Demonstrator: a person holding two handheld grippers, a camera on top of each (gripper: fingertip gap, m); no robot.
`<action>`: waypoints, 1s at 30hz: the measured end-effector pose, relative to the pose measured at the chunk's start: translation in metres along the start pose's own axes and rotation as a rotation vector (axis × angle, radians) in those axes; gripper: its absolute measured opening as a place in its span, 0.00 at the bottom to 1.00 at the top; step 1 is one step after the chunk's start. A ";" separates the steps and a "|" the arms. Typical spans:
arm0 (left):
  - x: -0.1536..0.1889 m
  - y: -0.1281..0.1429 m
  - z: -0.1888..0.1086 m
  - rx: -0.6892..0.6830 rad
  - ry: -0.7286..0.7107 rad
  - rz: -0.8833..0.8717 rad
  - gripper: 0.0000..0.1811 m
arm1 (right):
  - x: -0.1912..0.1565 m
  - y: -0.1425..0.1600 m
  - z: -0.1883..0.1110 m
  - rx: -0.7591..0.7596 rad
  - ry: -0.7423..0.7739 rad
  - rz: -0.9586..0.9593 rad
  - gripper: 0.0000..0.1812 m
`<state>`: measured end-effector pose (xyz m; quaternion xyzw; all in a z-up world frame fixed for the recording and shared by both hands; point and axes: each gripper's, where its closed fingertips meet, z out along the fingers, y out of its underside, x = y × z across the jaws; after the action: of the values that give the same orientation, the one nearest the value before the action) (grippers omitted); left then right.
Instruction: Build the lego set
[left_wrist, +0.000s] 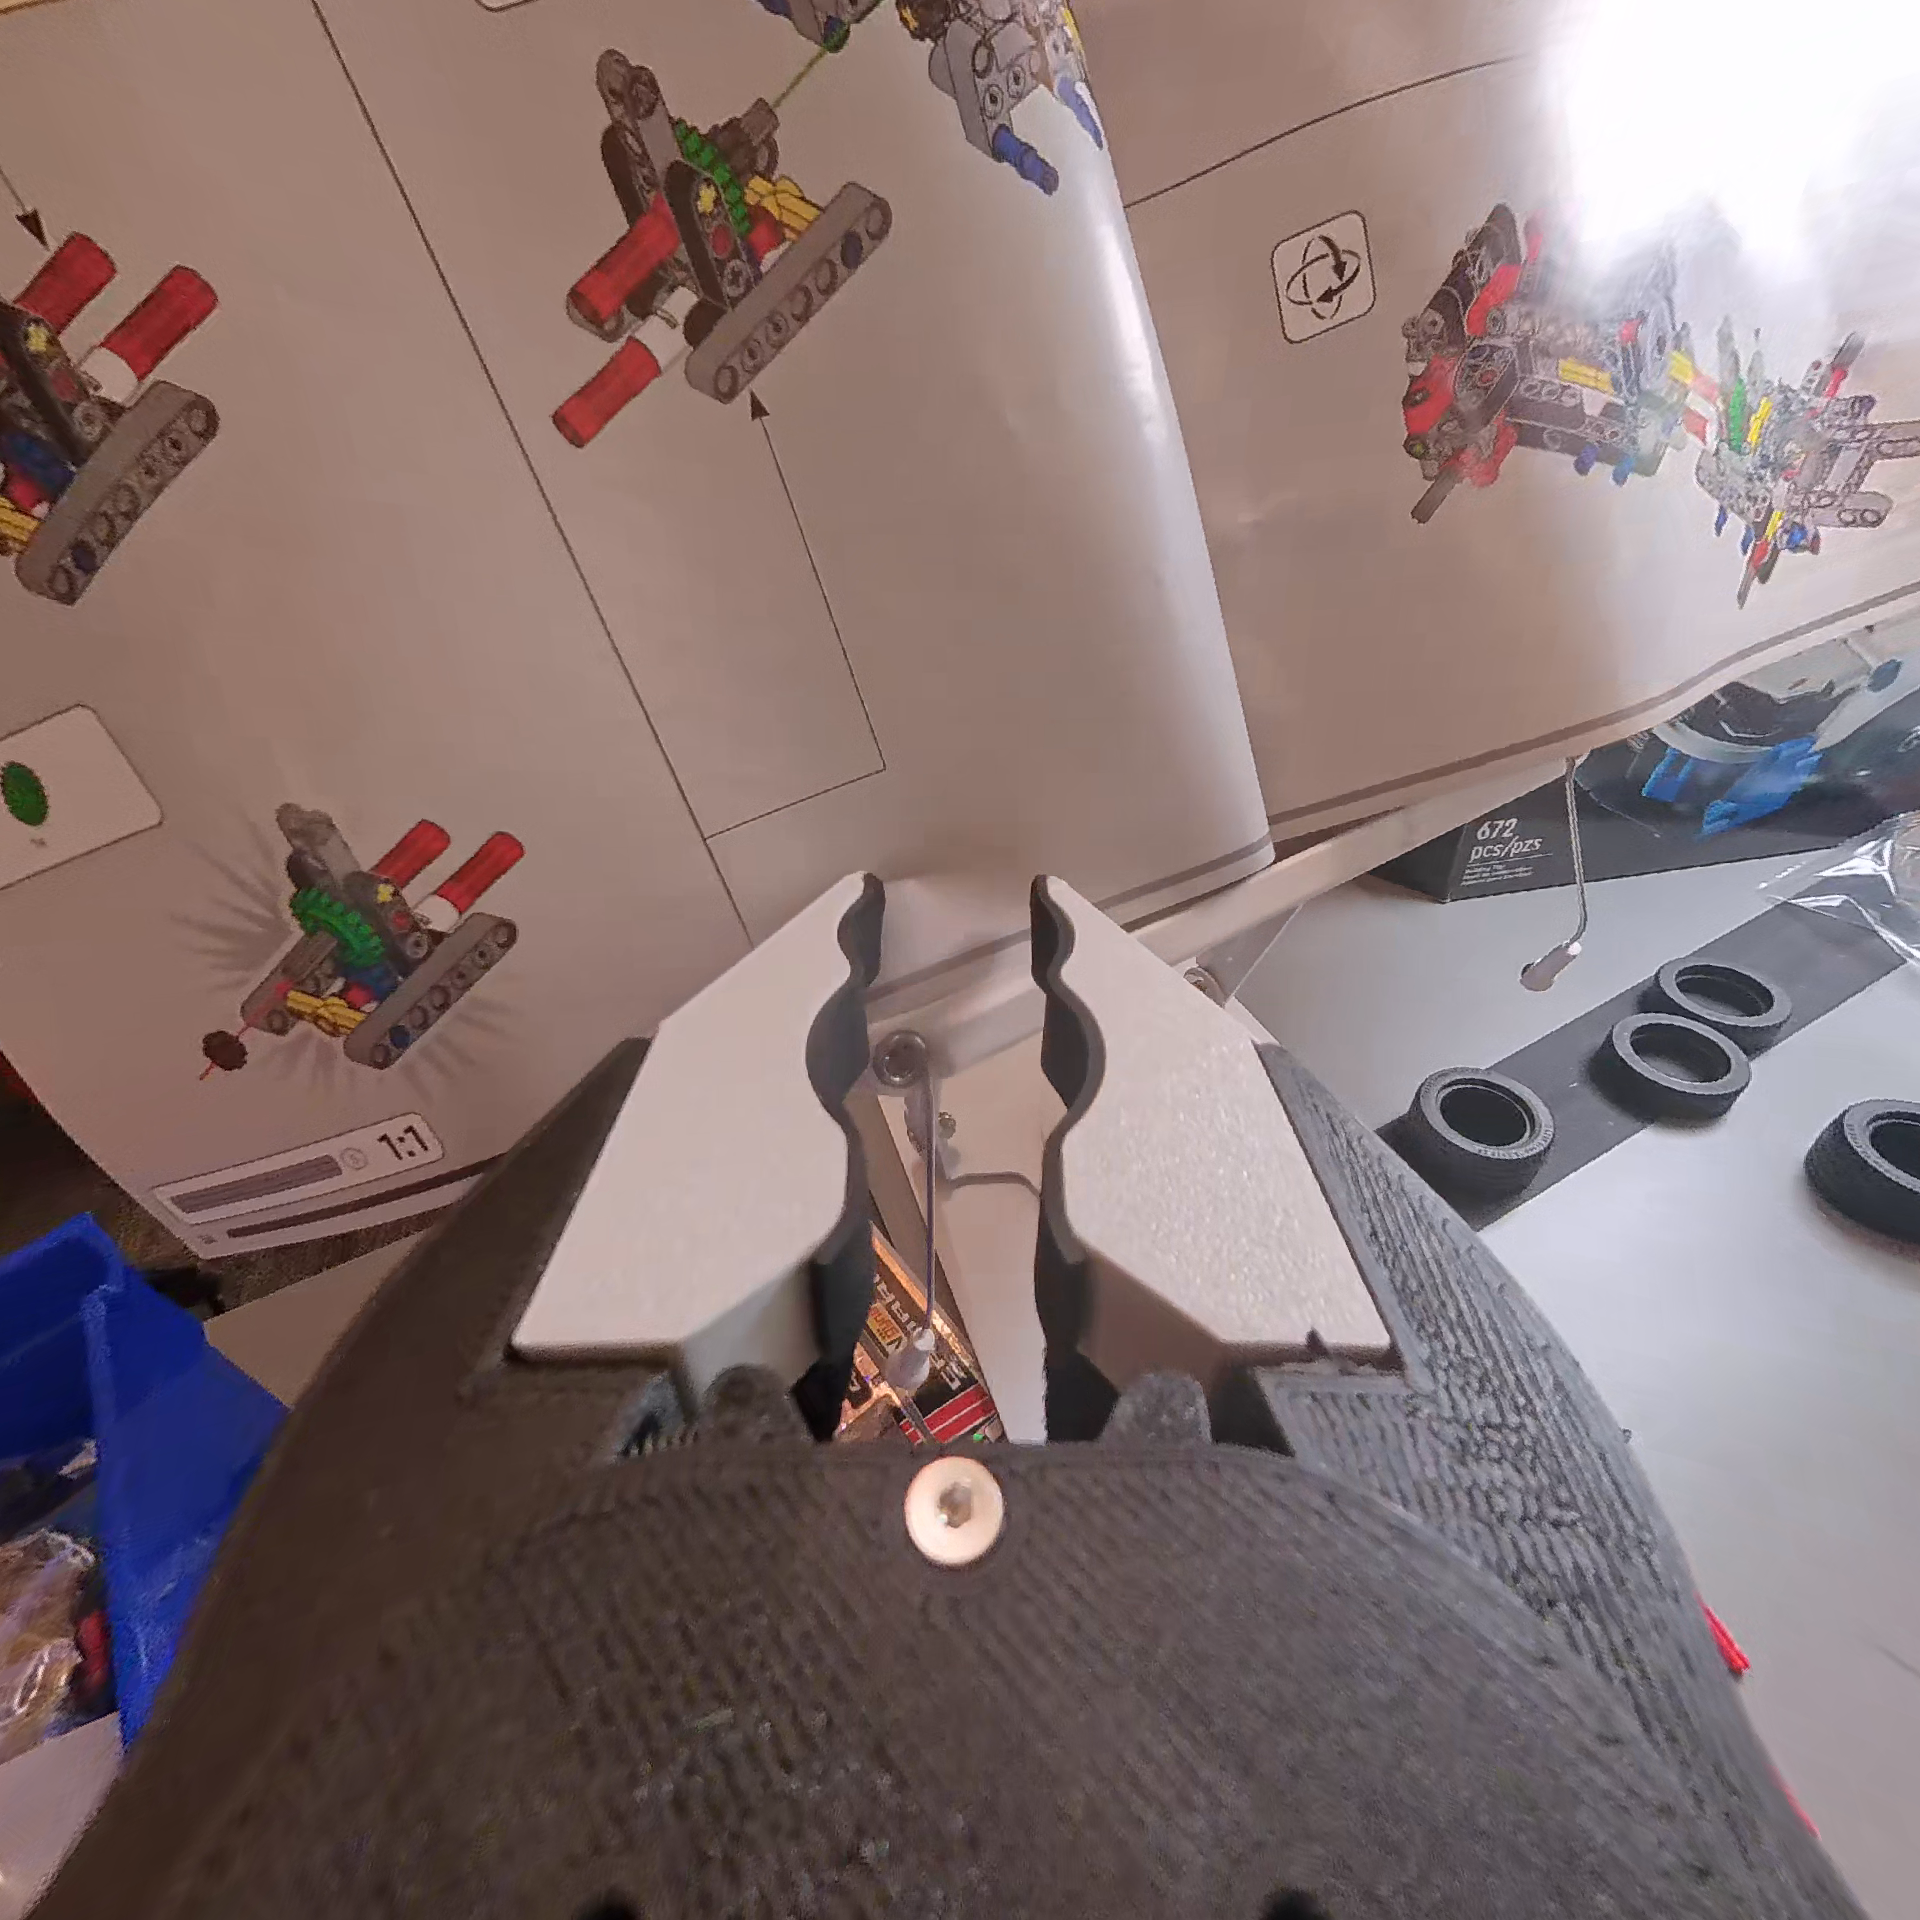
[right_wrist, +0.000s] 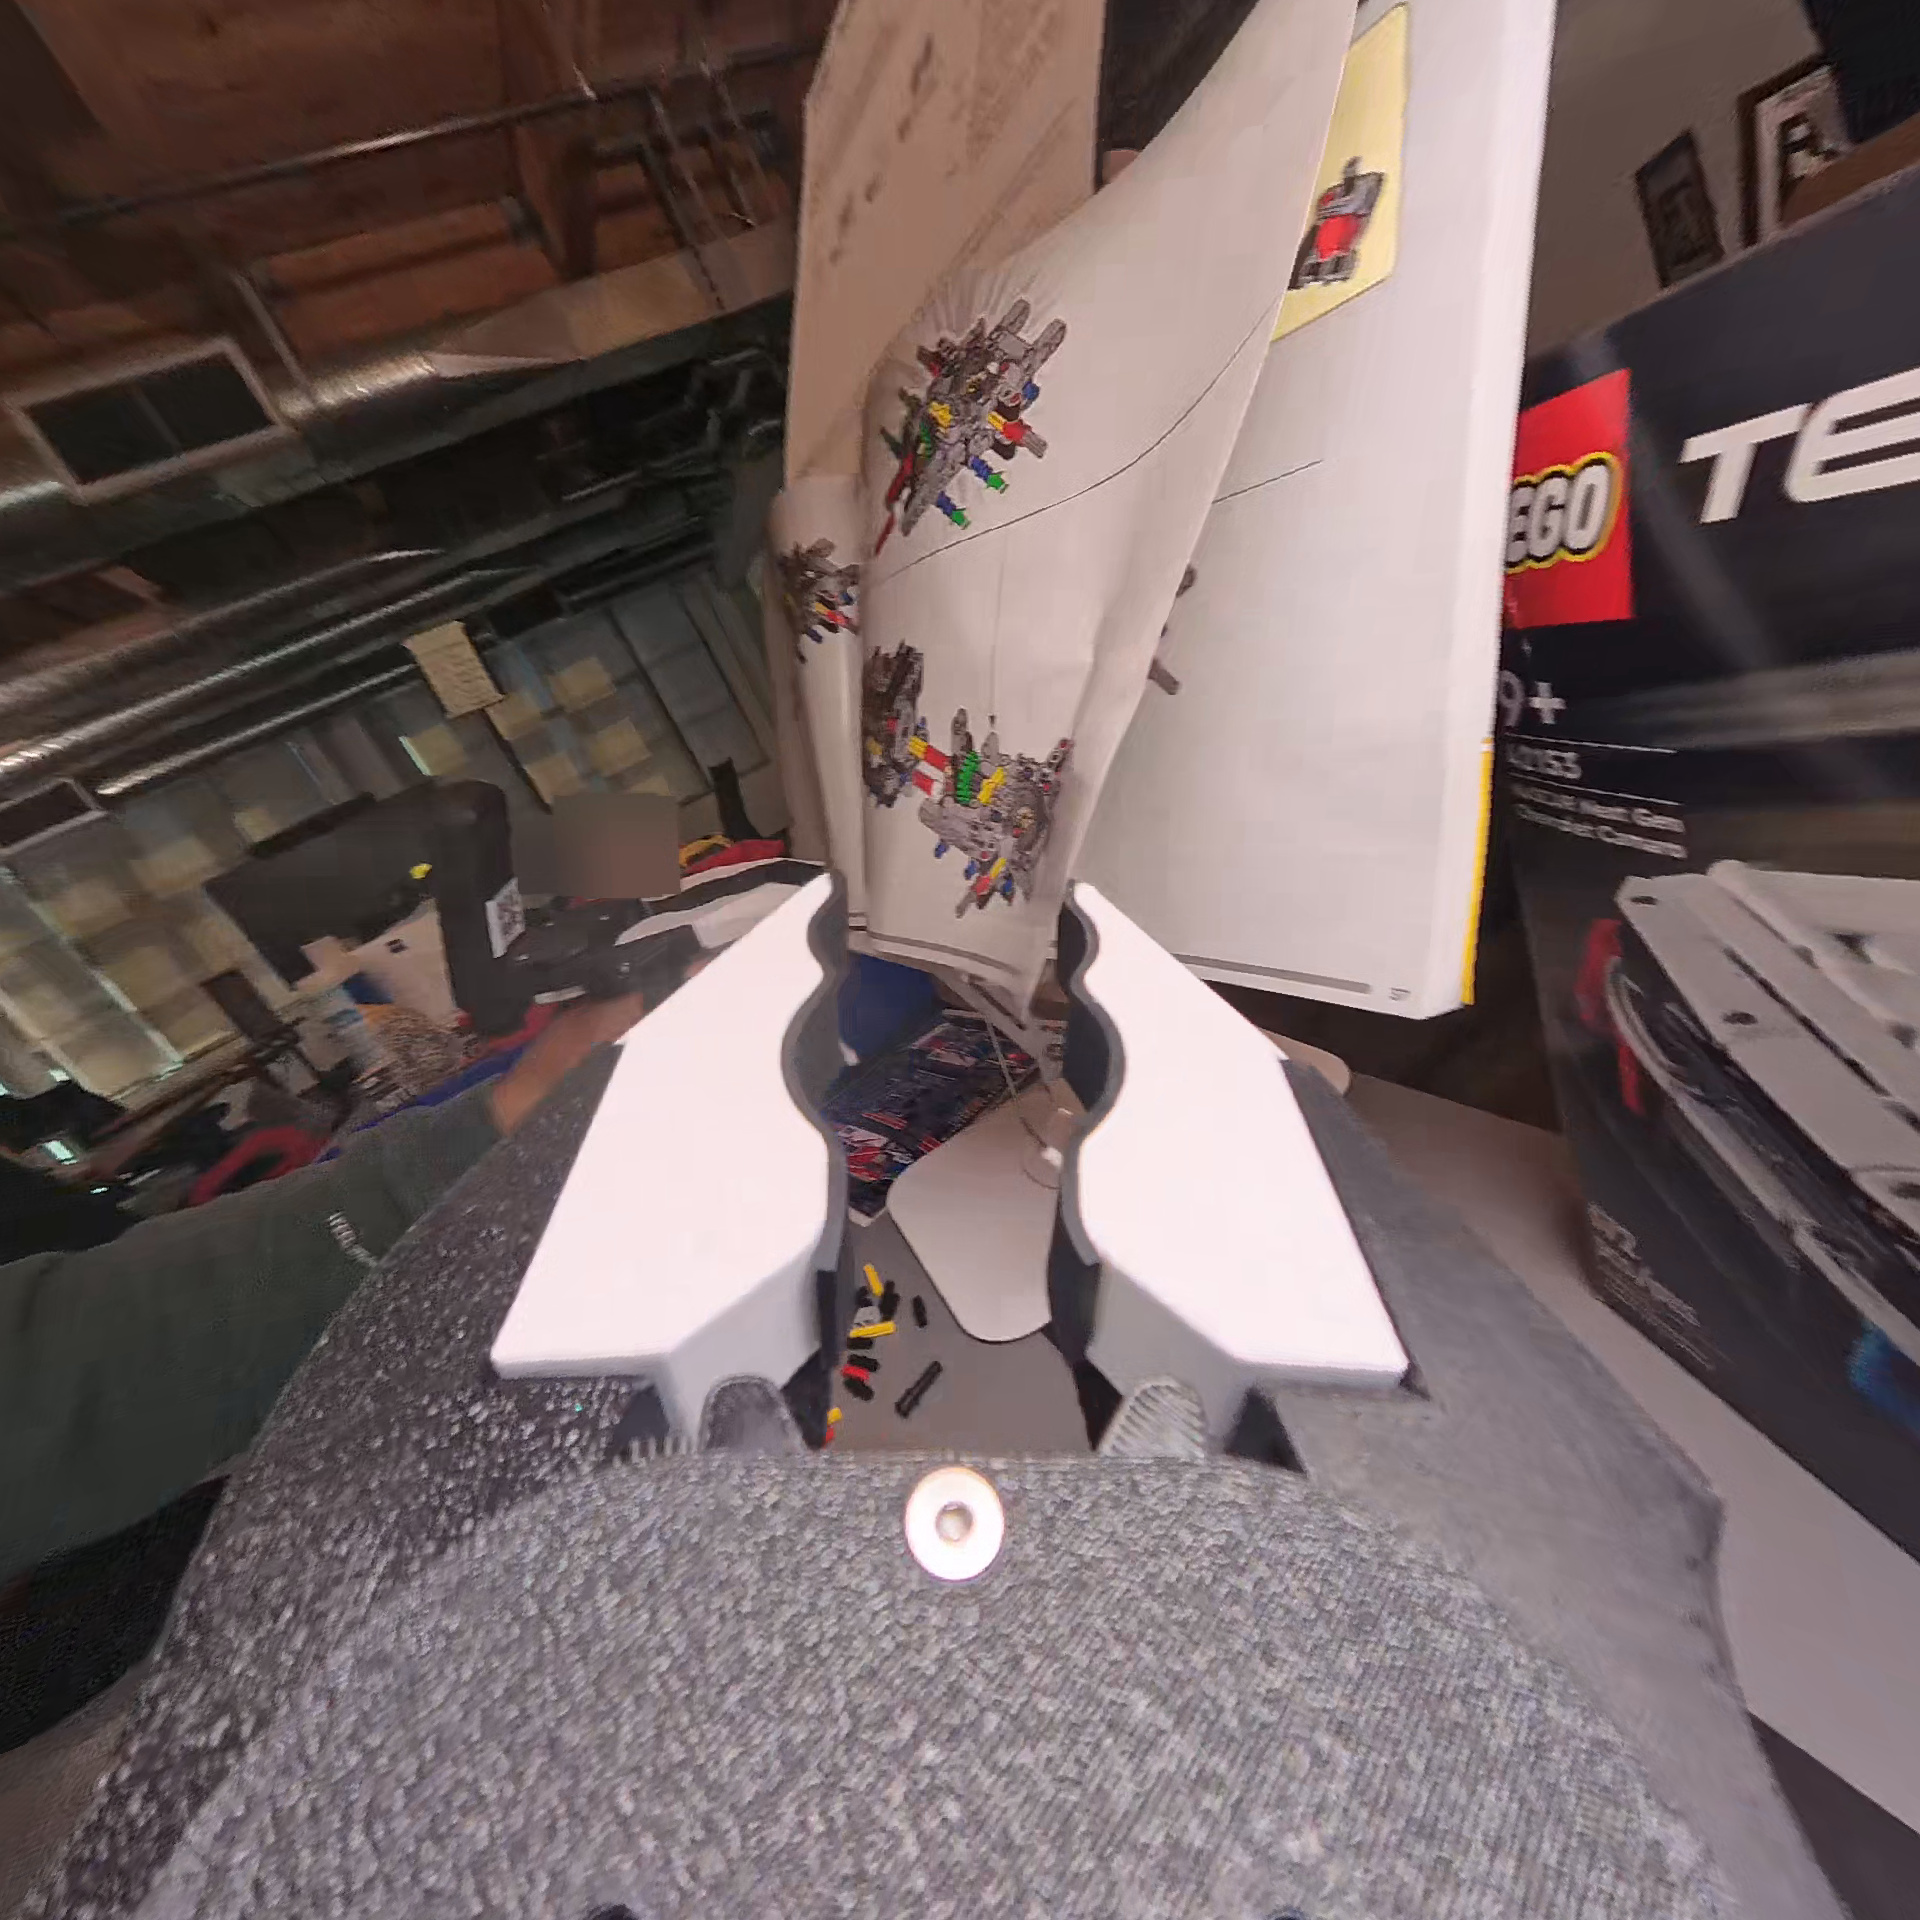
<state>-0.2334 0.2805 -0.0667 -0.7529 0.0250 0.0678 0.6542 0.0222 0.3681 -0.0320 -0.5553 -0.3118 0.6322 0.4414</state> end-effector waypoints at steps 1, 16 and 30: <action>0.000 0.000 0.000 0.003 0.001 0.001 0.15 | 0.006 -0.001 -0.001 0.007 0.038 -0.012 0.13; -0.006 0.006 -0.005 0.002 -0.006 -0.002 0.16 | 0.027 0.002 -0.013 -0.014 0.234 -0.125 0.00; -0.024 0.010 -0.009 0.003 -0.033 -0.014 0.11 | 0.063 0.008 0.000 -0.090 0.461 -0.167 0.00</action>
<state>-0.2574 0.2688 -0.0718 -0.7508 0.0087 0.0756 0.6562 0.0205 0.4214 -0.0656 -0.6760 -0.2756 0.4357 0.5265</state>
